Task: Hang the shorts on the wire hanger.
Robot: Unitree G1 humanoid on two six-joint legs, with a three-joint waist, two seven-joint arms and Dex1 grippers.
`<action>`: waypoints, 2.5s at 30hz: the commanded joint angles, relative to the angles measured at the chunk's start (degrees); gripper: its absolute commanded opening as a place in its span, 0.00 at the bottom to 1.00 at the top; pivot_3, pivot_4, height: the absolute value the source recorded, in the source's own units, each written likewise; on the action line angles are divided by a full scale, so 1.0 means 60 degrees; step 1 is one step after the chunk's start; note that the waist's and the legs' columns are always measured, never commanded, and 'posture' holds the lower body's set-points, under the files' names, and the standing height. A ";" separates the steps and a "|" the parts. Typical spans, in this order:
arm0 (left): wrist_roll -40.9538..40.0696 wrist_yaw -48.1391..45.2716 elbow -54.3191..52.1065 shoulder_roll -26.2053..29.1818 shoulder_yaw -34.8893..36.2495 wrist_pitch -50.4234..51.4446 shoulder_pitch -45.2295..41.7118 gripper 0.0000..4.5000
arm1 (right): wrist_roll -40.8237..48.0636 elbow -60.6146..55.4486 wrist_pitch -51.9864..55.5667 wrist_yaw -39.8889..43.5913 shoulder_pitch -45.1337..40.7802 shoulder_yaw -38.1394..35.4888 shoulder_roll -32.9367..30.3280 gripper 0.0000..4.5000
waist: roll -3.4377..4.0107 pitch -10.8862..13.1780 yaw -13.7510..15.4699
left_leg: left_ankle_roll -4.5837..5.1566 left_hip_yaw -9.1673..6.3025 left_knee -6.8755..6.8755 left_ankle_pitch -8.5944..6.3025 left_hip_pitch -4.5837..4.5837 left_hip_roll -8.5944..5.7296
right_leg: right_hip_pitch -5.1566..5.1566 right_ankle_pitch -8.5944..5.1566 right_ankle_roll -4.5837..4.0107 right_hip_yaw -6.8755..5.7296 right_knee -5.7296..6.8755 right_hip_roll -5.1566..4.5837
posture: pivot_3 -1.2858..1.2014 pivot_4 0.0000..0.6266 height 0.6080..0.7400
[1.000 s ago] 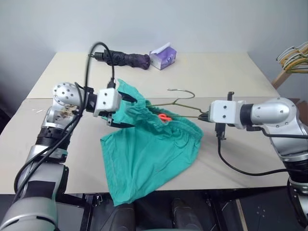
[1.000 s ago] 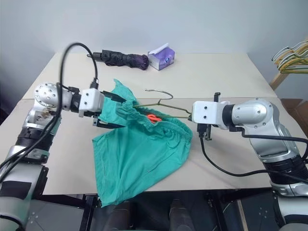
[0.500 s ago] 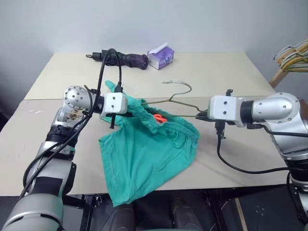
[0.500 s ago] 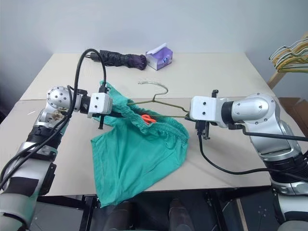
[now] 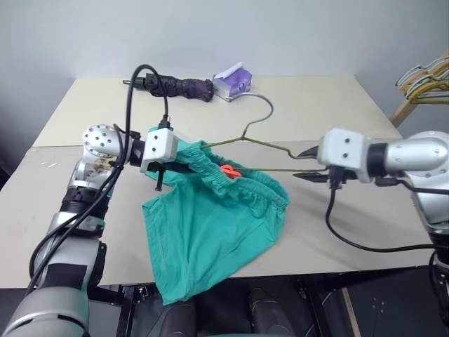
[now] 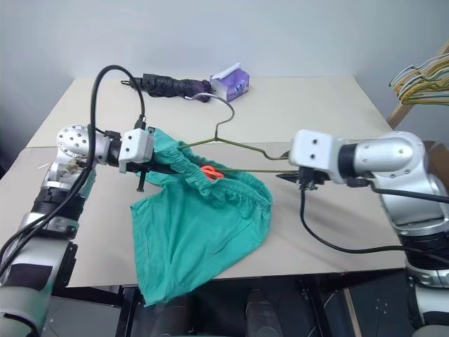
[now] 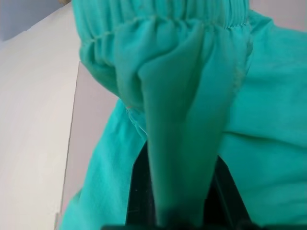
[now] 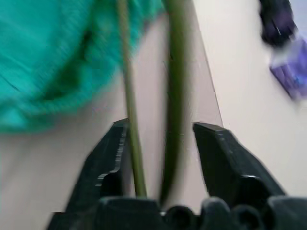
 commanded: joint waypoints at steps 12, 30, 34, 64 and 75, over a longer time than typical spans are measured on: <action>-0.0495 0.0576 -0.1111 0.0299 0.0628 0.1041 0.0398 0.00 | 0.3204 -0.1740 0.2538 -0.0907 0.3668 -0.2080 0.1317 1.00 | -0.0002 0.0001 -0.0018 | 0.0002 -0.0006 0.0013 0.0000 0.0005 -0.0001 | 0.0016 -0.0017 0.0029 0.0001 0.0003 0.0002 | 0.51 0.20 1.00; -0.0570 0.0774 -0.1663 0.0370 0.0697 0.1382 0.0749 0.00 | 0.4116 -0.2776 0.3856 -0.3082 0.3406 -0.0983 0.3073 0.49 | -0.0002 0.0001 0.0048 | -0.0001 -0.0008 0.0014 0.0003 0.0028 0.0006 | 0.0022 -0.0034 0.0061 0.0006 0.0016 0.0014 | 0.52 0.18 1.00; -0.0552 0.0785 -0.1617 0.0378 0.0710 0.1331 0.0786 0.00 | 0.4466 -0.2771 0.3362 -0.2575 0.3828 -0.1542 0.2622 0.65 | -0.0003 0.0000 0.0069 | -0.0001 -0.0008 0.0014 0.0003 0.0020 0.0006 | 0.0023 -0.0036 0.0064 0.0004 0.0007 0.0012 | 0.52 0.18 1.00; -0.1461 0.0561 -0.2335 0.0864 0.1333 0.2198 0.1364 0.00 | 0.5757 -0.1898 0.6172 -0.4503 0.1629 -0.1419 0.3073 0.00 | -0.0004 0.0000 -0.0019 | 0.0001 -0.0010 0.0011 0.0002 0.0006 0.0009 | 0.0007 -0.0031 0.0060 0.0005 0.0007 0.0014 | 0.52 0.19 1.00; -0.2493 -0.0897 -0.3164 0.2597 0.1913 0.3431 0.2152 0.00 | 0.4870 0.1449 0.4791 -0.2654 0.0226 -0.0679 0.1411 0.00 | -0.0001 0.0003 -0.0005 | 0.0001 -0.0003 0.0006 0.0002 0.0005 0.0013 | 0.0001 -0.0034 0.0061 0.0005 0.0001 0.0014 | 0.53 0.20 1.00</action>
